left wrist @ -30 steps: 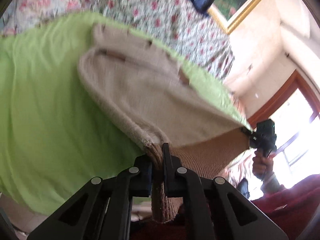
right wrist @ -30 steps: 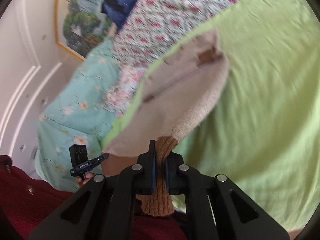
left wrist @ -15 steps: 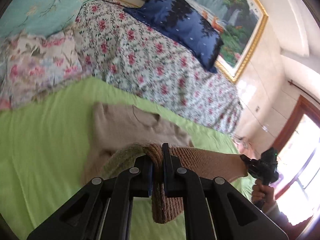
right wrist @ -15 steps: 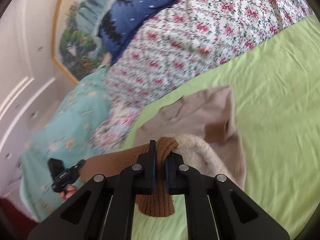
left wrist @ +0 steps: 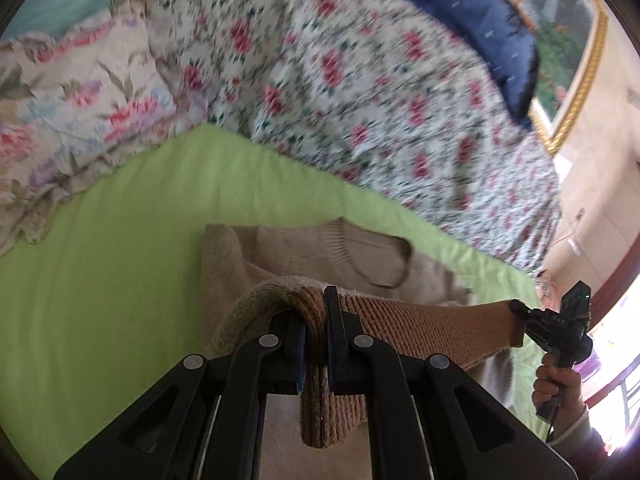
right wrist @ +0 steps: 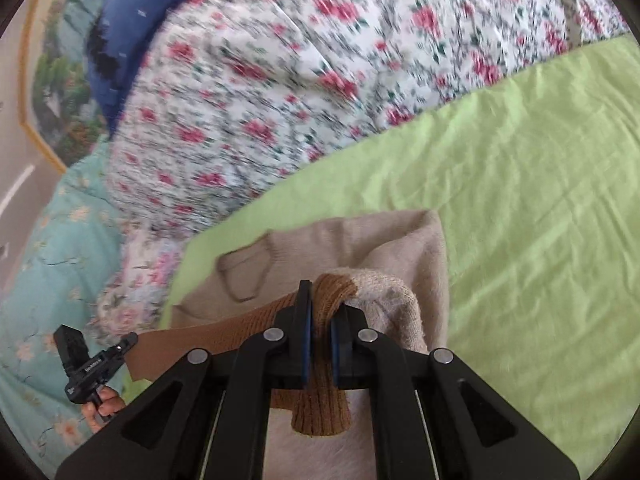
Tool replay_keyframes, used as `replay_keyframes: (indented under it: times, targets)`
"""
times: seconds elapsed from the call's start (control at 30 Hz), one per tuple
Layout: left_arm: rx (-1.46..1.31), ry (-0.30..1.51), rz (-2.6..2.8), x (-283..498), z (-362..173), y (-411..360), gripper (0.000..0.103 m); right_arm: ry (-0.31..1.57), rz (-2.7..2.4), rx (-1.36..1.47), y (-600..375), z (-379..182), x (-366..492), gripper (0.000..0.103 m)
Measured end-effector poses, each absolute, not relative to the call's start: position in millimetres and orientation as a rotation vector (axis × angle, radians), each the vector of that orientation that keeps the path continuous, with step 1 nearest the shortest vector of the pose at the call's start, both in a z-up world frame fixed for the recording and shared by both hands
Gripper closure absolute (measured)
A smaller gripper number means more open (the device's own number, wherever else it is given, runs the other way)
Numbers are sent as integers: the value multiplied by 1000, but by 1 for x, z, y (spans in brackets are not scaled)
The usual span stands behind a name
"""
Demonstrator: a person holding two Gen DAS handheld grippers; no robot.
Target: Fold small clothes
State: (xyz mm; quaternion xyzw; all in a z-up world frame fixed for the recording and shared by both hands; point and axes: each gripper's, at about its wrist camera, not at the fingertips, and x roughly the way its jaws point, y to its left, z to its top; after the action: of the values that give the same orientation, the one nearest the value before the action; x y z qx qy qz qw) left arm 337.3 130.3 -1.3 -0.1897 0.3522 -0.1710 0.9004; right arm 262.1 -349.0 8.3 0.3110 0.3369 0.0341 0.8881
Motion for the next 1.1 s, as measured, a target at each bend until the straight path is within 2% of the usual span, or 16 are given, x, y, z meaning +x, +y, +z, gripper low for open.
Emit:
replay_keyframes:
  times: [0.1, 0.27, 0.37, 0.5, 0.63, 0.77, 0.87, 0.9, 0.97, 1.1]
  targets:
    - [-393, 790, -328, 367, -31, 129, 96, 745, 38, 642, -351, -15, 282, 94]
    - [-411, 900, -336, 379, -66, 129, 94, 810, 26, 673, -356, -38, 288, 86]
    - [-389, 875, -403, 344, -61, 129, 91, 730, -3, 625, -353, -16, 255, 81]
    - [-329, 882, -543, 288, -53, 103, 88, 661, 150, 472, -306, 23, 218, 81]
    - [-181, 912, -647, 273, -49, 54, 86, 866, 428, 275, -228, 11, 237, 81]
    - [-114, 946, -639, 303, -55, 34, 86, 1025, 489, 188, -196, -20, 287, 81]
    - [-77, 1019, -590, 345, -67, 41, 89, 1089, 423, 123, -201, -36, 326, 88]
    - [-65, 1022, -586, 358, -68, 47, 95, 1078, 393, 122, -208, -38, 338, 89]
    - [-58, 1003, -569, 377, -67, 61, 100, 1028, 241, 96, -229, -36, 359, 89]
    - [-107, 975, -302, 424, -67, 105, 101, 911, -12, 266, -293, -37, 384, 89]
